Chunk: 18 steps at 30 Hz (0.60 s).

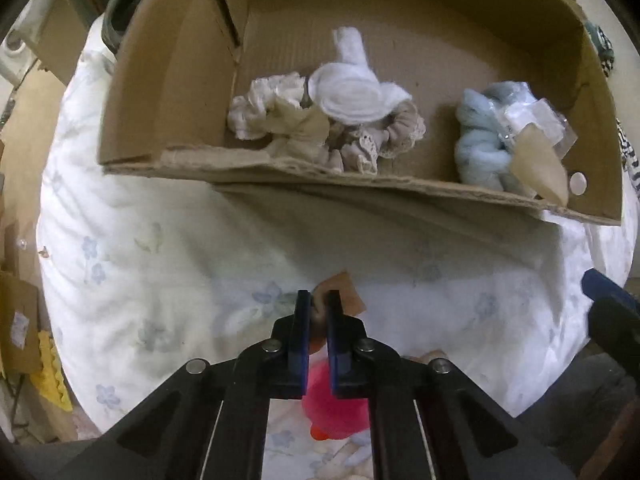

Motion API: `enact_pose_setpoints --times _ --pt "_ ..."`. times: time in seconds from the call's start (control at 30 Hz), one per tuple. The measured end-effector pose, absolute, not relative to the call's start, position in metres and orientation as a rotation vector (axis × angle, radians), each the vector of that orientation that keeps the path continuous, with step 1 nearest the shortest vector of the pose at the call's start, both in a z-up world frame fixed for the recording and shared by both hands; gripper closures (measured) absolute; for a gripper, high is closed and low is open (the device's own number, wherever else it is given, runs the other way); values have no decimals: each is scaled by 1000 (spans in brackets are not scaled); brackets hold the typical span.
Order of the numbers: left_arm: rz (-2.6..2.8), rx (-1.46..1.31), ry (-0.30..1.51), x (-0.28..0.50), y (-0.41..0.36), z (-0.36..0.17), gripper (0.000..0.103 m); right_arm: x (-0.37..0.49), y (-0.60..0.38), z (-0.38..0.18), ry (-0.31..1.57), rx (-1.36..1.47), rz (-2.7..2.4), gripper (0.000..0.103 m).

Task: Organize soft objects
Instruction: 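Grasp the orange foam roll with the left tool while the right tool grasps the pink toy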

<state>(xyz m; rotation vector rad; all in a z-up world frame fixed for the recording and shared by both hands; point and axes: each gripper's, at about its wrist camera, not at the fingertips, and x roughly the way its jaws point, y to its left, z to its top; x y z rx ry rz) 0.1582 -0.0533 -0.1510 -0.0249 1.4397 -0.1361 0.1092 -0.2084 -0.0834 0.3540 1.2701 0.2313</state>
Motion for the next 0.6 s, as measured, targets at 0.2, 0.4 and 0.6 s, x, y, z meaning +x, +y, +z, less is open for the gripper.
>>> enact_pose_setpoints --times 0.2,0.4,0.6 --pt "-136 -87 1377 154 -41 -124 97 108 -202 -88 1284 331 241 19" --pt "-65 -163 1311 147 -3 -99 97 108 -198 -95 1311 383 296 19" --pt "5 -225 1299 137 35 -93 97 113 -170 -115 1400 407 402 19"
